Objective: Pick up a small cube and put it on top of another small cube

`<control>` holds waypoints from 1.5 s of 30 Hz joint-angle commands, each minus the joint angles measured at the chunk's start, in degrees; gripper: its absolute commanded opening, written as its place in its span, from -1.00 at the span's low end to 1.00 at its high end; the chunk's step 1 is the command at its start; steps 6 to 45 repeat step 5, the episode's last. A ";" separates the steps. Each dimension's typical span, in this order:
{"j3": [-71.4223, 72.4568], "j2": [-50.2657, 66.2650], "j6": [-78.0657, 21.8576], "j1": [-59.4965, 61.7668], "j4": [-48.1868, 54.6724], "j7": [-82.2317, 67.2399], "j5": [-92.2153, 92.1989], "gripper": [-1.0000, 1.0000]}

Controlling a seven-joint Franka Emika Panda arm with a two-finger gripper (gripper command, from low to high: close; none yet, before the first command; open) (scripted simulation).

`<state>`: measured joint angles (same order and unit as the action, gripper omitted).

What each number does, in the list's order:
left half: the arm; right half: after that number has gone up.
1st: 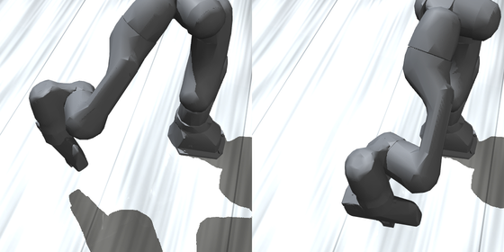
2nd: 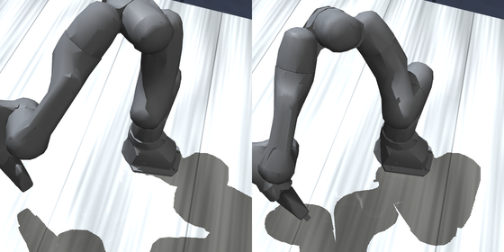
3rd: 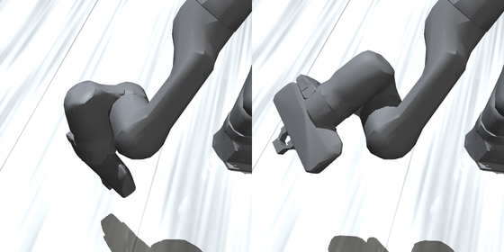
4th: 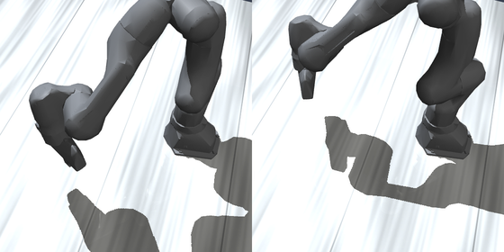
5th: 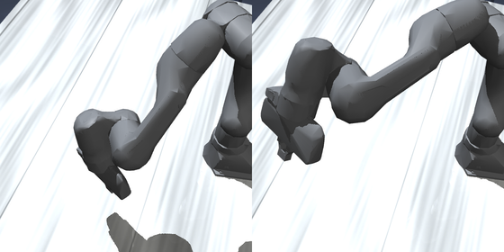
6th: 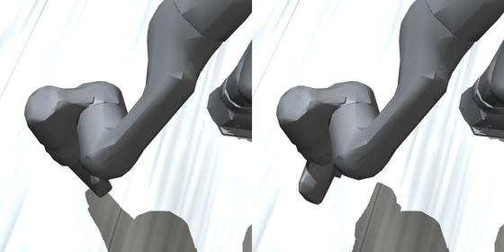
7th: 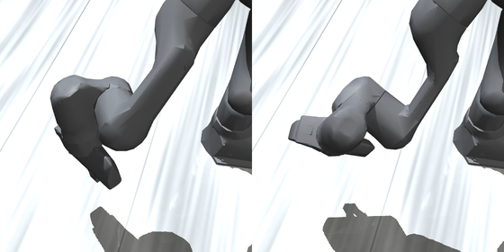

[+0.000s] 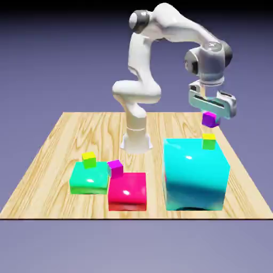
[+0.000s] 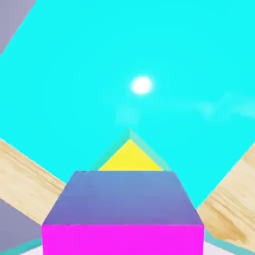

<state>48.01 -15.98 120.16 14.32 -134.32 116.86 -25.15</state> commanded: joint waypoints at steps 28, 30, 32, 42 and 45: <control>-1.23 -1.54 -3.62 0.06 2.08 -0.21 -0.03 1.00; -1.23 -1.54 -3.62 0.06 2.08 -0.21 -0.03 1.00; -1.23 -1.54 -3.62 0.06 2.08 -0.21 -0.03 1.00; -1.23 -1.54 -3.62 0.06 2.08 -0.21 -0.03 1.00; -1.23 -1.54 -3.62 0.06 2.08 -0.21 -0.03 1.00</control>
